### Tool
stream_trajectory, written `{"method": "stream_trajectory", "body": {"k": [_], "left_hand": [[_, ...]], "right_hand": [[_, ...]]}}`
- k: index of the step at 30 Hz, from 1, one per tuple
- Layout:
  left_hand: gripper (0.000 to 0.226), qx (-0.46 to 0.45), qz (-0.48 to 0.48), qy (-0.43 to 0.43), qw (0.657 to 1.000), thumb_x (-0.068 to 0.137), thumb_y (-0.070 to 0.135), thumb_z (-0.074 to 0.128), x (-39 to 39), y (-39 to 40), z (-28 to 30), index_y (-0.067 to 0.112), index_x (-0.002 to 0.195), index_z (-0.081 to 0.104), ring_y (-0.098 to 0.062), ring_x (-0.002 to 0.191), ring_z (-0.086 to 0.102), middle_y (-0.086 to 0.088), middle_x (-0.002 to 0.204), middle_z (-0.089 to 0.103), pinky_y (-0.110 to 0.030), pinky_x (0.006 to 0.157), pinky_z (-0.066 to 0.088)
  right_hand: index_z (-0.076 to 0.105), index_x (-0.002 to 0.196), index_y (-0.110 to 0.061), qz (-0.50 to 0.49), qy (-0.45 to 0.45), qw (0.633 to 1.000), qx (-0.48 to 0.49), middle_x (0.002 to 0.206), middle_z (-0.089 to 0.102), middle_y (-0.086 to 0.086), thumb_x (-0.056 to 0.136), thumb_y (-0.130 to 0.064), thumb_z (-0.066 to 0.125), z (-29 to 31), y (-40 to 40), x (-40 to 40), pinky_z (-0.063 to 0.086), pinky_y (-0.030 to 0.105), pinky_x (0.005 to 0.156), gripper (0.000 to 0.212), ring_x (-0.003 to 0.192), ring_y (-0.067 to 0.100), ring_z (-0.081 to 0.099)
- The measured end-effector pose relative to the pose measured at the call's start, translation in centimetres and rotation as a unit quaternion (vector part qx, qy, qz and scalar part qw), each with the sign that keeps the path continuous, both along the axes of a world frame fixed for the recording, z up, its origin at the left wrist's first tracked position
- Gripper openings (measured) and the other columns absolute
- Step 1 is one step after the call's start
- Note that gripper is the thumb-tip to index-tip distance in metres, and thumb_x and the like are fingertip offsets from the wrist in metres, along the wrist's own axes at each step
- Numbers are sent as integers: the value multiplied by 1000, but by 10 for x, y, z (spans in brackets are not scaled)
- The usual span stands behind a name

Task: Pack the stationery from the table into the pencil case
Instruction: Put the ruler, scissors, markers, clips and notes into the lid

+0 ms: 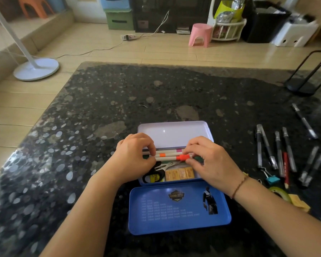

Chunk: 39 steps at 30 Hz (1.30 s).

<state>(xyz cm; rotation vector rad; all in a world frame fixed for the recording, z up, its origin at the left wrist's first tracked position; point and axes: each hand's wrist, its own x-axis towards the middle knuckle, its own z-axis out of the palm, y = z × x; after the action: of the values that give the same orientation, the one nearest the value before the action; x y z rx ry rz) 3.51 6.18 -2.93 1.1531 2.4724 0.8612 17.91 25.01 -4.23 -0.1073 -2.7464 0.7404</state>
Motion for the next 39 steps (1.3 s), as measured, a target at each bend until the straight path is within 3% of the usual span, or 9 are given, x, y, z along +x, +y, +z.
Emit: {"method": "stream_trajectory", "body": {"k": [5, 10, 15, 19, 21, 25, 31, 35, 39], "left_hand": [[9, -24, -8, 5, 1000, 72, 25, 63, 0, 2, -2, 32, 73, 59, -12, 102, 48, 17, 100, 58, -48, 99, 38], [11, -23, -17, 20, 999, 73, 36, 69, 1, 2, -2, 35, 78, 58, -11, 103, 49, 18, 102, 56, -48, 100, 37], [18, -12, -16, 77, 997, 74, 42, 70, 10, 12, -1, 37, 87, 58, -11, 113, 44, 19, 113, 53, -43, 107, 24], [43, 18, -36, 124, 991, 71, 62, 59, 31, 27, 1, 40, 108, 56, -14, 122, 41, 18, 123, 50, -49, 109, 23], [70, -39, -67, 132, 988, 67, 76, 53, 43, 35, 3, 44, 129, 44, -15, 130, 34, 17, 136, 43, -55, 112, 18], [100, -132, -86, 139, 978, 61, 83, 54, 50, 41, 0, 45, 145, 17, -15, 136, 25, 16, 149, 29, -52, 116, 8], [99, -101, -89, 116, 984, 60, 82, 54, 48, 44, -4, 45, 144, 16, -14, 133, 32, 15, 146, 37, -48, 116, 14], [98, -103, -84, 122, 984, 65, 79, 58, 51, 51, -4, 45, 145, 12, -14, 134, 31, 13, 146, 38, -47, 116, 10], [97, -107, -84, 130, 982, 65, 80, 55, 53, 51, -4, 45, 145, 12, -15, 135, 30, 13, 148, 34, -49, 116, 11]], "right_hand": [[69, 100, -15, -4, 10, 1000, 5, 99, 60, -4, 83, -13, 71, -1, 3, 1, 52, 19, 82, 17, 88, 7, 56], [69, 99, -14, 8, 15, 1000, 17, 96, 63, -3, 85, -19, 67, 4, 11, 6, 53, 26, 82, 15, 90, 10, 58], [71, 96, -17, -195, 88, 977, 16, 89, 65, -2, 83, -10, 67, 27, 61, 33, 50, 29, 71, 15, 75, 15, 60], [69, 94, -22, -396, -72, 914, 41, 83, 62, -2, 85, -15, 65, 38, 116, 75, 42, 26, 70, 12, 71, 16, 56], [70, 93, -24, -428, -175, 885, 52, 80, 60, -5, 85, -23, 66, 36, 124, 88, 42, 27, 69, 9, 74, 16, 55], [65, 91, -28, -413, -205, 885, 57, 91, 56, -5, 83, -34, 68, 19, 114, 91, 47, 31, 69, 10, 86, 16, 56], [60, 83, -31, -353, -158, 919, 77, 87, 50, -12, 85, -36, 64, 21, 106, 95, 42, 27, 66, 7, 88, 8, 47], [60, 87, -39, -226, -266, 933, 91, 88, 53, -17, 81, -51, 63, 40, 92, 96, 52, 29, 76, 14, 92, 3, 50], [59, 103, -44, -145, -306, 933, 122, 99, 53, -19, 75, -62, 64, 48, 71, 94, 48, 28, 80, 34, 98, 2, 47]]}}
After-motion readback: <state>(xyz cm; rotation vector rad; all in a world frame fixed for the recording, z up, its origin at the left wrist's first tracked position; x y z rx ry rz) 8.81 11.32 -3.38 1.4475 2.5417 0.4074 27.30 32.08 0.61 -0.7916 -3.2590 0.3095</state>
